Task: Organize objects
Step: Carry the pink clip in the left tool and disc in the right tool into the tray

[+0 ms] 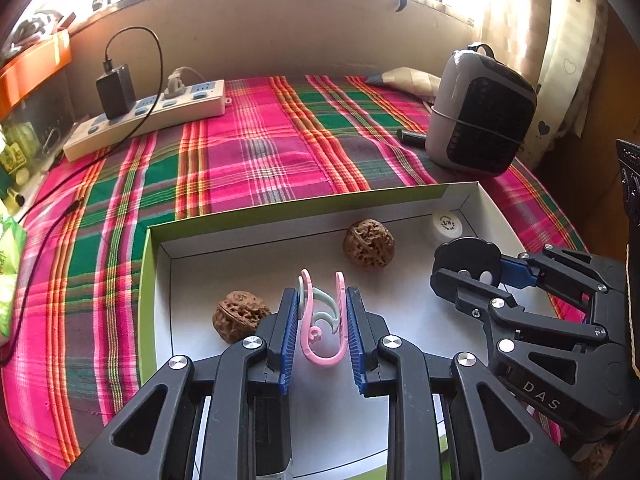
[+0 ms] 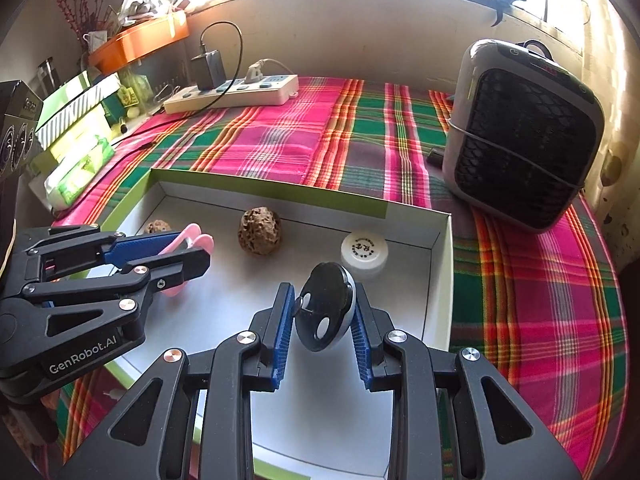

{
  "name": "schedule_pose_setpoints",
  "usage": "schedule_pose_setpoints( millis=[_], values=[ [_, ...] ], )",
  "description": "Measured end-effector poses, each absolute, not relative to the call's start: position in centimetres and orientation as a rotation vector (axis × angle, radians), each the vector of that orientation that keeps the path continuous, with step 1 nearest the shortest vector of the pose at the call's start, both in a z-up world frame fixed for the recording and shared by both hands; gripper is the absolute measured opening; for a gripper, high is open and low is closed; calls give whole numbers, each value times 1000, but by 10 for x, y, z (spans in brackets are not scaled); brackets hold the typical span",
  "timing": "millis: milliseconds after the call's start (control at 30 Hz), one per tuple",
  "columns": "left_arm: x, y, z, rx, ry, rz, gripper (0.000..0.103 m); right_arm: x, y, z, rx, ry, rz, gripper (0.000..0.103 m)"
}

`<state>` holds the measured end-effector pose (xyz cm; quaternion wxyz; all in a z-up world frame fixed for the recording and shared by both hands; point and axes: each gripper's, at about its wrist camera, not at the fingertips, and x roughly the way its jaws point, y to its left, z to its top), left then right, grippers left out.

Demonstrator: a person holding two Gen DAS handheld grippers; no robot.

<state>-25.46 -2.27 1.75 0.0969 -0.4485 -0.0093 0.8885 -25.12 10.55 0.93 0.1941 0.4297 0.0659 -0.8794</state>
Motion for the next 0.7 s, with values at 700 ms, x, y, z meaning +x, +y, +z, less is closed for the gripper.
schedule_pose_setpoints(
  millis=[700],
  values=[
    [-261,-19,11,-1341,-11,2633,21,-260,106,6,1193,210,-2490,29]
  ],
)
